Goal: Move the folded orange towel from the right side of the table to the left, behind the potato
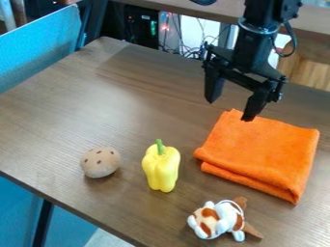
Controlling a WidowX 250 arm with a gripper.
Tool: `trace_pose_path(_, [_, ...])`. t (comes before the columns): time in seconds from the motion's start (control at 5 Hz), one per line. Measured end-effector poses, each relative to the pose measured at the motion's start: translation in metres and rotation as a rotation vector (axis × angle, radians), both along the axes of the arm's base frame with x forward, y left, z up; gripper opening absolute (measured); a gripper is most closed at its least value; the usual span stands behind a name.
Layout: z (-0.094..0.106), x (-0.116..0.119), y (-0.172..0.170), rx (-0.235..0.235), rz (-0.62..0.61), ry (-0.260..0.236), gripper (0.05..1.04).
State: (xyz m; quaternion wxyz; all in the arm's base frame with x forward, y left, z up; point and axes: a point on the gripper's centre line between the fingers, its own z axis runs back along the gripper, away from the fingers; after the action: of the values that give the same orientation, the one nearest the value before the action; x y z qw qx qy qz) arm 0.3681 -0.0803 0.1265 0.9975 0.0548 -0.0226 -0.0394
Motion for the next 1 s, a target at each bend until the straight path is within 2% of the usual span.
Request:
trace_pose_path(0.2, [-0.018,-0.001,0.000,0.008,-0.001,0.046,1.001])
trace_pose_path(0.4, [-0.055,0.020,-0.011,-0.024,-0.045,0.050,1.001])
trace_pose_path(0.6, [-0.073,0.037,-0.022,-0.075,-0.080,-0.004,1.001])
trace_pose_path(0.8, [-0.086,0.041,-0.028,-0.114,-0.078,-0.012,1.001])
trace_pose_path(1.0, [-0.091,0.041,-0.024,-0.089,-0.054,-0.006,1.001])
